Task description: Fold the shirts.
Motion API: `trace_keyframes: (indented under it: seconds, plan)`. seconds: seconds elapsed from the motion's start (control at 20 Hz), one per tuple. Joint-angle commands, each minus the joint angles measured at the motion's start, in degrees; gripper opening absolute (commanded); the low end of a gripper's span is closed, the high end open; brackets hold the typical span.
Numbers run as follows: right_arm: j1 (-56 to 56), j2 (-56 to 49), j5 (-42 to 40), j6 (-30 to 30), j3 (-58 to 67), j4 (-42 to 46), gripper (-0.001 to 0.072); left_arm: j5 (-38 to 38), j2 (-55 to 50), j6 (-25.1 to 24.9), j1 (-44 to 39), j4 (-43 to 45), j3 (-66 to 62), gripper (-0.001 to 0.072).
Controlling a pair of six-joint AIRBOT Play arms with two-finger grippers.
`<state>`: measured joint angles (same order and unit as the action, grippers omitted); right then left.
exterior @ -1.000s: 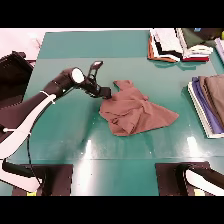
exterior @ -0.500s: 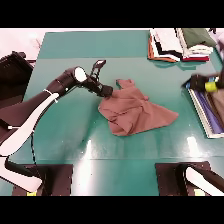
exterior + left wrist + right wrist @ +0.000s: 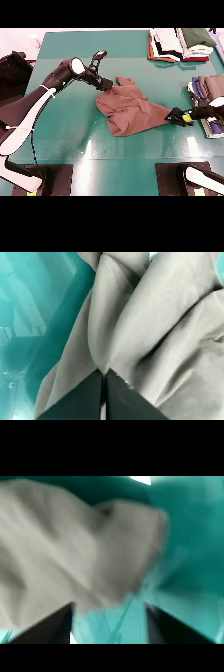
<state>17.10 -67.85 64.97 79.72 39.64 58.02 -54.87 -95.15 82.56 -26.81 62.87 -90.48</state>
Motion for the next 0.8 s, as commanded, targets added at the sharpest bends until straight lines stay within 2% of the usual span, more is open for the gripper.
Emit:
trace_keyframes:
  seconds: [0.0, 0.05, 0.2, 0.4, 0.6, 0.75]
  plan:
    - [-6.4, -4.22, -8.22, -0.96, 2.47, -2.4, 0.0211, -1.09, 0.0, -0.13, 0.07, 0.11, -0.39, 0.0025]
    - [-8.0, -4.7, -8.61, -2.34, 4.52, -2.43, 0.0023, -2.25, 0.11, -0.13, 0.09, 0.15, -1.01, 0.0025]
    - [-9.51, -1.31, -5.79, -5.68, 13.29, -2.34, 0.0016, -6.05, 3.87, -0.13, 0.2, 4.09, -6.27, 0.0024]
    - [-6.47, 11.45, 2.56, -6.73, 31.45, -2.47, 0.0016, -6.16, 17.33, -0.15, 0.2, 14.19, -17.73, 0.0024]
    - [-4.7, 19.98, 9.01, -5.64, 47.91, -2.47, 0.0015, -5.84, 29.4, -0.17, 0.0, 14.62, -22.95, 0.0024]
    - [-4.7, 22.14, 10.82, -3.52, 54.47, -2.38, 0.0015, -6.69, 33.2, -0.17, 0.0, 14.69, -22.88, 0.0024]
